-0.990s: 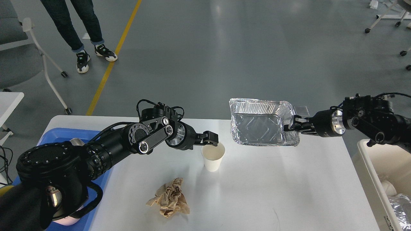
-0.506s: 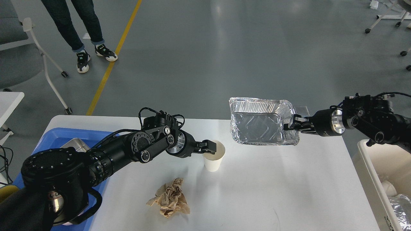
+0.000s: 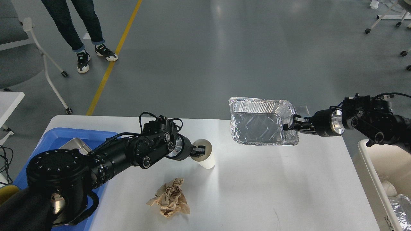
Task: Tidy desktop
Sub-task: 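Reach the left gripper to the white paper cup and grasp it, then lift the paper cup with the left gripper over the held foil tray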
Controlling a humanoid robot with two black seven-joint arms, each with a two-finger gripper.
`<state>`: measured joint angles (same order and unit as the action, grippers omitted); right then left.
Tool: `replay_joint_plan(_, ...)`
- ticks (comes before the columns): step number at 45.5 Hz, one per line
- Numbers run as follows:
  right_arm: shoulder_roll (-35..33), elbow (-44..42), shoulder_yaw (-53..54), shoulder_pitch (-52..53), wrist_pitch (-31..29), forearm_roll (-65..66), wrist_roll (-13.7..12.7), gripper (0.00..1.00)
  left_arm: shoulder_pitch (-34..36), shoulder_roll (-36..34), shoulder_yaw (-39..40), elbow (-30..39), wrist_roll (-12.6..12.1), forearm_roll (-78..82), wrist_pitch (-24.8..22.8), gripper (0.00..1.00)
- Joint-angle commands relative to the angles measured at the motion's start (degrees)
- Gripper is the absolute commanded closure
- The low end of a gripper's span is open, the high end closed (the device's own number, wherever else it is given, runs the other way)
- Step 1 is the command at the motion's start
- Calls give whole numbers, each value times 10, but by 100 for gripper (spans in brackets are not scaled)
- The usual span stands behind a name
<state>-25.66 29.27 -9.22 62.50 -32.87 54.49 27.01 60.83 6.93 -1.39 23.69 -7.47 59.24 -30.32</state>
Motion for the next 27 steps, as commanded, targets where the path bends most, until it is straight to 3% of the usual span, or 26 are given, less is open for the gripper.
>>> replay_joint_plan(1, 0, -1, 0, 0, 0, 0, 0, 100, 4, -6, 2, 3, 8, -1, -12, 100)
replay_joint_plan(15, 0, -2, 0, 0, 0, 0, 0, 100, 17, -81, 2, 35, 21, 0, -29, 100)
replay_joint_plan(27, 2, -4, -2, -1, -2, 1, 2, 100, 19, -327, 11, 180, 21, 0, -76, 100)
